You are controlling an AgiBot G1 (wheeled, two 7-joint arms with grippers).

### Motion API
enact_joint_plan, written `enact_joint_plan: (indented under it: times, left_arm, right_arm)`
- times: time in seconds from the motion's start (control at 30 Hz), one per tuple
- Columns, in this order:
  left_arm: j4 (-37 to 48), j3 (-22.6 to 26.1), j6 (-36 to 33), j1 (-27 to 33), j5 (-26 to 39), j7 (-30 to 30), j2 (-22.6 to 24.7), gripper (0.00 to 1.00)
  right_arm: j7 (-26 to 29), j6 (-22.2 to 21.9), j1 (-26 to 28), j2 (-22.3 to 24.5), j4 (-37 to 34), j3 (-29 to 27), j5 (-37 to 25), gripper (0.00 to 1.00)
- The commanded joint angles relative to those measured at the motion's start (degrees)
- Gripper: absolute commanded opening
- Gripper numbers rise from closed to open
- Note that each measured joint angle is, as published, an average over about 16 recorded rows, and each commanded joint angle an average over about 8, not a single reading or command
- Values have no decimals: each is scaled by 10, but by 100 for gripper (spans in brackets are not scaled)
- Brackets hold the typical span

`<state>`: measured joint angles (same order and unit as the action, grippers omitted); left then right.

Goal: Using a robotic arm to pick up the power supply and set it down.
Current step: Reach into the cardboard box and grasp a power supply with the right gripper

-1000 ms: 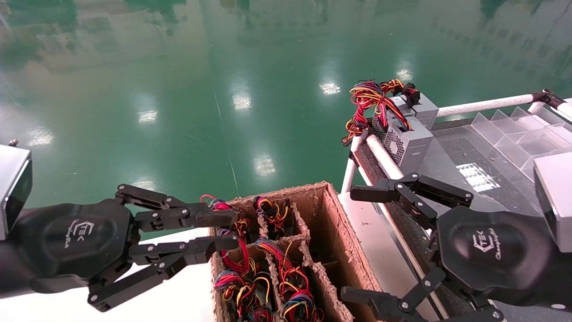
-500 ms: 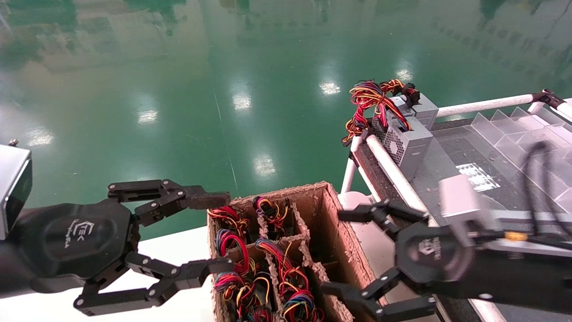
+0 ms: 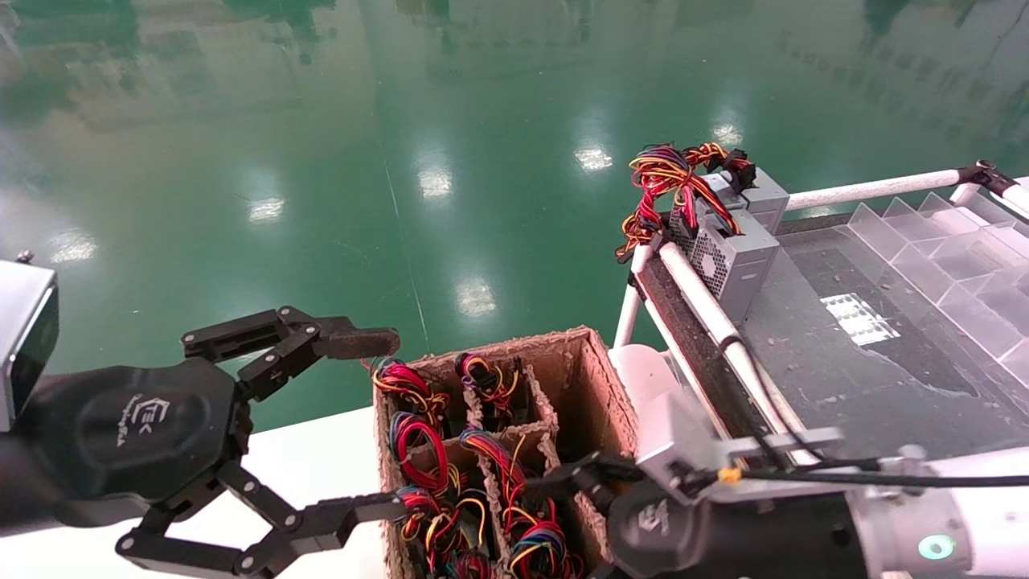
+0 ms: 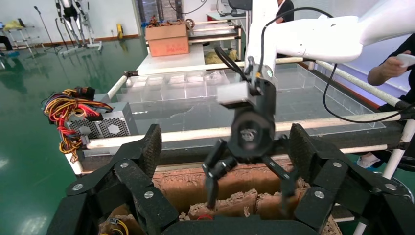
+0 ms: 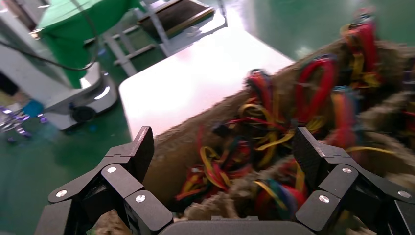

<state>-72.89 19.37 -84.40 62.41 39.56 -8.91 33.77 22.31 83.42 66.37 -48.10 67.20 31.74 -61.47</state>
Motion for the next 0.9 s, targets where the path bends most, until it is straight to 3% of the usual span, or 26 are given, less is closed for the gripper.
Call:
enact_joint_plan:
  times: [0.03, 0.57, 0.67, 0.83, 0.9]
  left_arm:
    - [0, 0, 0, 0, 0, 0, 0, 100]
    - [0, 0, 0, 0, 0, 0, 0, 100]
    - [0, 0, 0, 0, 0, 0, 0, 100]
    - [0, 0, 0, 0, 0, 0, 0, 100]
    - [0, 0, 0, 0, 0, 0, 0, 100]
  right_arm:
    - [2, 4, -1, -11, -2, 9, -6, 100]
    - [-6, -47, -32, -51, 15, 35, -58, 100]
    - [-5, -53, -34, -57, 17, 37, -61, 75]
    - [-3, -60, -34, -67, 15, 42, -68, 12]
    - [-3, -62, -34, -71, 12, 43, -71, 2]
